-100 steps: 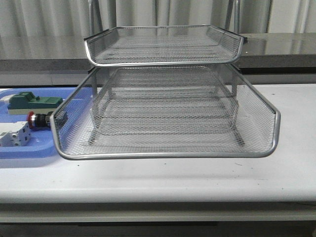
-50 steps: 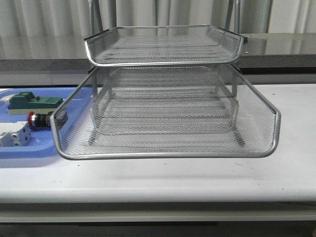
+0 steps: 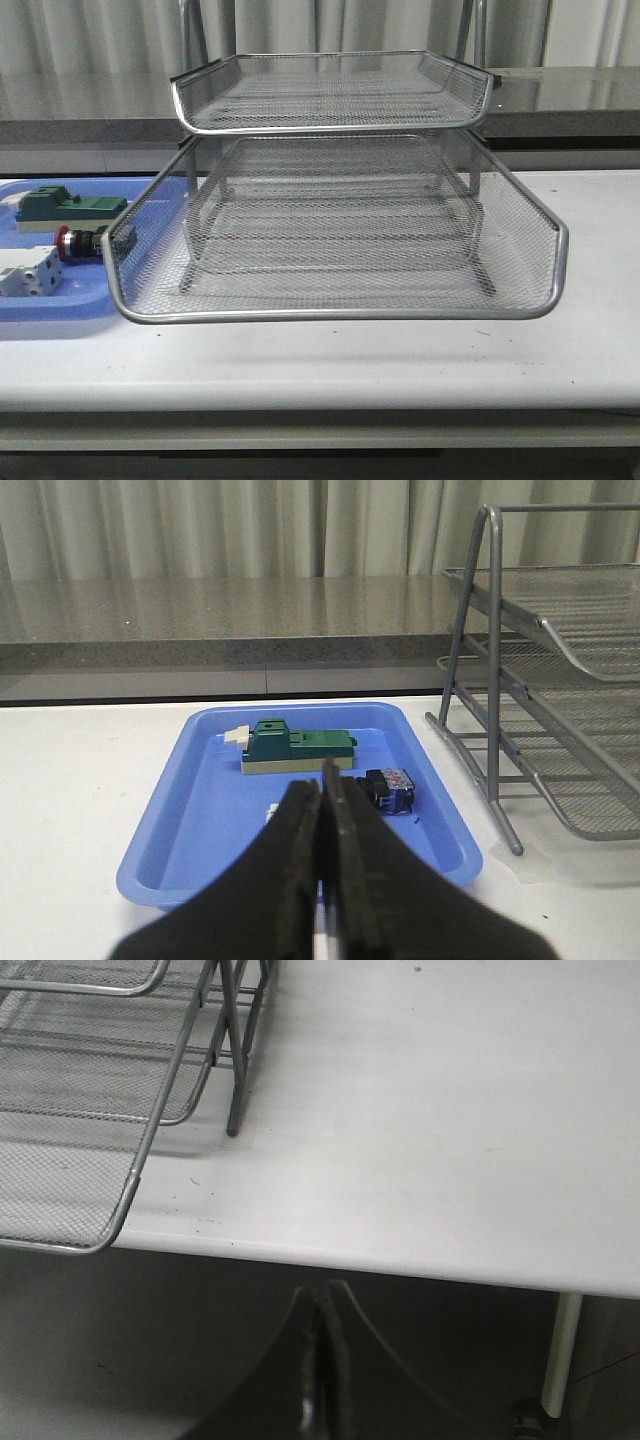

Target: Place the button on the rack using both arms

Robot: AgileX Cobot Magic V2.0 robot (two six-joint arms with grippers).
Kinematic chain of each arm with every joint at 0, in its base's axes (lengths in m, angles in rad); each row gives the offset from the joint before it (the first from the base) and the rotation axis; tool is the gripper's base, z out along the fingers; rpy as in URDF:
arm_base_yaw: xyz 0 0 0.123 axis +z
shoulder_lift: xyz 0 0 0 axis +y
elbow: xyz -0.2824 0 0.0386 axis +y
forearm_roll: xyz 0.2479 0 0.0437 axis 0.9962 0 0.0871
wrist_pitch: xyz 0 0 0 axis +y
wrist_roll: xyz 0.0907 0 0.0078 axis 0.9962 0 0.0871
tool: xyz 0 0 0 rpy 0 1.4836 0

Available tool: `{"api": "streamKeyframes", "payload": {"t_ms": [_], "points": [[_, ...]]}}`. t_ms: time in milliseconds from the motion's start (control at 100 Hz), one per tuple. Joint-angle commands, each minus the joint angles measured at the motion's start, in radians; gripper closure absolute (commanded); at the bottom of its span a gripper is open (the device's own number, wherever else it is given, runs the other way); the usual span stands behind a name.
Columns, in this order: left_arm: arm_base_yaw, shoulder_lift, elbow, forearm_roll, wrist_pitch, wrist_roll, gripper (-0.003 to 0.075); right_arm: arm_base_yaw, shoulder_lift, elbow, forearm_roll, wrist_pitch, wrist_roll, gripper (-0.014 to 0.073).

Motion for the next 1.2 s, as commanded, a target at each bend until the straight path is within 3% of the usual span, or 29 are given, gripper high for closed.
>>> {"api": "streamKeyframes", "payload": {"t_ms": [0,440,600,790,970,1190], "points": [[-0.002,-0.033,0.049,-0.005,-0.082,-0.012,0.074,-0.006,0.008,-0.031,-0.004,-0.063,0.0,0.0663],[-0.002,-0.033,0.049,-0.005,-0.082,-0.012,0.074,-0.006,0.008,-0.031,-0.004,-0.063,0.0,0.0663],[-0.002,-0.033,0.047,-0.007,-0.139,-0.012,0.074,-0.006,0.008,-0.031,-0.004,-0.063,0.0,0.0663],[-0.002,-0.023,-0.011,-0.145,-0.138,-0.012,0.074,-0.006,0.008,-0.031,-0.004,-0.063,0.0,0.0663],[-0.002,0.081,-0.159,-0.163,-0.011,-0.012,0.074,-0.006,0.008,-0.031,-0.004,-0.063,0.0,0.0663],[-0.002,0.406,-0.453,-0.127,0.272,-0.012,0.074,-0.006,0.008,-0.031,-0.004,-0.063,0.0,0.0663]]}}
